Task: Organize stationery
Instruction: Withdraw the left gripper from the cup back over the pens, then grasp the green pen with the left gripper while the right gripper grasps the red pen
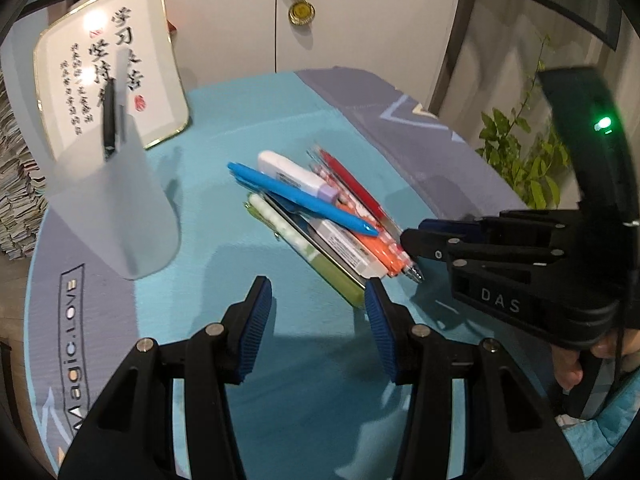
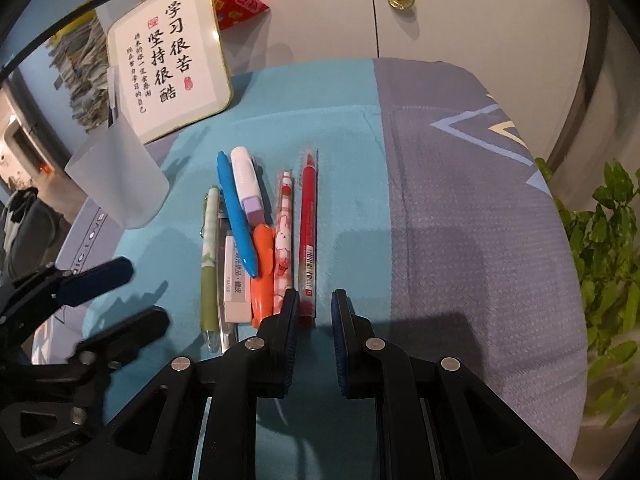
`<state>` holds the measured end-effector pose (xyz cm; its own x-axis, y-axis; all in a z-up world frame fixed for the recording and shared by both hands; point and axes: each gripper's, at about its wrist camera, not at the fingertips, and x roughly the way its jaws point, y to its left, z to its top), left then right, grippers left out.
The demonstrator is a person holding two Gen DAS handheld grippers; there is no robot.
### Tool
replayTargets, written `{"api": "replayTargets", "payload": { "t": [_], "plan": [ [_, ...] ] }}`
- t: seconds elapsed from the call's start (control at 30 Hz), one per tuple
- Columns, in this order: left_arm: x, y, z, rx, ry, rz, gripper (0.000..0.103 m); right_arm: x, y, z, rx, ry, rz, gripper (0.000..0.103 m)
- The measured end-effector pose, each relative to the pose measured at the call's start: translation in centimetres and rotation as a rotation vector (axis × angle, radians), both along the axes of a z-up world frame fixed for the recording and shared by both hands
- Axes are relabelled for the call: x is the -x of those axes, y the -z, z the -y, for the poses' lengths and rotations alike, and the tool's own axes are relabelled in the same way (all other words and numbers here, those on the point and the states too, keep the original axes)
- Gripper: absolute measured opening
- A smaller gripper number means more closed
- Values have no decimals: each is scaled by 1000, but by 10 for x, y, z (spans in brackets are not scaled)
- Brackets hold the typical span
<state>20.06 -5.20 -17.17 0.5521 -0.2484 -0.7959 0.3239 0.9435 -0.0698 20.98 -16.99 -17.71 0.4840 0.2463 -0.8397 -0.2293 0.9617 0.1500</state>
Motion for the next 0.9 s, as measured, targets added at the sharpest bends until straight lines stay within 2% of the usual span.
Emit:
{"api": "replayTargets", "payload": {
  "t": [0.23, 0.5, 0.63, 0.77, 0.9],
  "plan": [
    [-7, 12, 4, -13, -7, -34, 48, 2, 3, -12, 93, -51, 38, 14],
    [-3, 11, -4, -36, -22, -21, 49, -1, 4, 5, 39, 9, 15, 11],
    [-4, 13, -17, -52, -76, -43, 46, 1, 3, 16, 22, 40, 0, 11],
    [-7, 10, -26, 9, -105, -66, 47, 6, 3, 15, 16, 42, -2, 11],
    [-14, 9, -20, 36, -110, -79, 49, 10, 3, 15, 14, 35, -3, 11]
  ]
}}
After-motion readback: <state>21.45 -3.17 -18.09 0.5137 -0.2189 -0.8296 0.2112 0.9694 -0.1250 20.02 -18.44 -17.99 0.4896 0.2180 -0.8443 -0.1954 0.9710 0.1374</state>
